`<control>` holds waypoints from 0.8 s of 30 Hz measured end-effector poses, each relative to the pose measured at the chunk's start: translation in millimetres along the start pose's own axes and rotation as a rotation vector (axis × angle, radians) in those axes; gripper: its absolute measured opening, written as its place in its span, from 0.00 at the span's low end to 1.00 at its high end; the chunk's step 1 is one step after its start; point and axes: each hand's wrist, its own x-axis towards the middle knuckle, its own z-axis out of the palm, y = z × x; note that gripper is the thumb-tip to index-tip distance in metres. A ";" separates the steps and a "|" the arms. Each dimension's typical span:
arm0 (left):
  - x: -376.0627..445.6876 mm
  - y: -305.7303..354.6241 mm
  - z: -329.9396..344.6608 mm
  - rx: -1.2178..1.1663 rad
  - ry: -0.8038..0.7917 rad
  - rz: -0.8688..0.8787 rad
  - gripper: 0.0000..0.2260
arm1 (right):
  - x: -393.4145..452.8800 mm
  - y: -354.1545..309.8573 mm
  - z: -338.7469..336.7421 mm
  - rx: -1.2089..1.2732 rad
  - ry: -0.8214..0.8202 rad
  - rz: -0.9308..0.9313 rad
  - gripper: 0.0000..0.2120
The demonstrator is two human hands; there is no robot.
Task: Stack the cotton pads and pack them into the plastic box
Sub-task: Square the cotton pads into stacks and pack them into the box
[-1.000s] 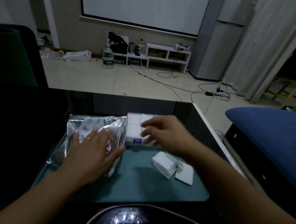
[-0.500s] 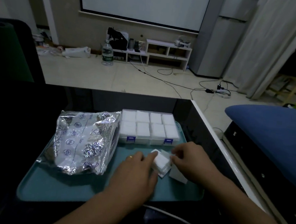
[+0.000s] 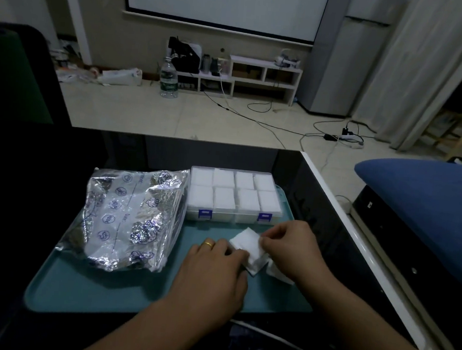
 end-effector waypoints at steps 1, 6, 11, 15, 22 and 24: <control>-0.6 -1.3 -0.1 0.001 -0.002 0.000 0.25 | 0.0 1.2 2.5 -0.059 0.024 -0.011 0.08; -1.2 -4.7 -2.4 0.046 -0.016 -0.014 0.26 | -0.6 5.1 11.3 -0.210 0.055 -0.055 0.07; -1.4 -4.5 -8.0 -0.033 -0.017 -0.062 0.12 | 3.0 6.2 11.4 -0.394 0.024 -0.119 0.17; 0.4 -2.7 -11.1 -0.157 -0.035 -0.112 0.12 | 2.7 2.8 11.8 -0.460 -0.054 -0.146 0.18; 1.7 -3.2 -5.0 -0.295 -0.019 -0.140 0.21 | 0.7 -5.2 16.5 -0.353 -0.122 -0.087 0.12; 4.3 -7.1 -5.5 -0.406 -0.014 -0.211 0.18 | -0.5 -9.4 11.7 -0.118 -0.126 -0.051 0.09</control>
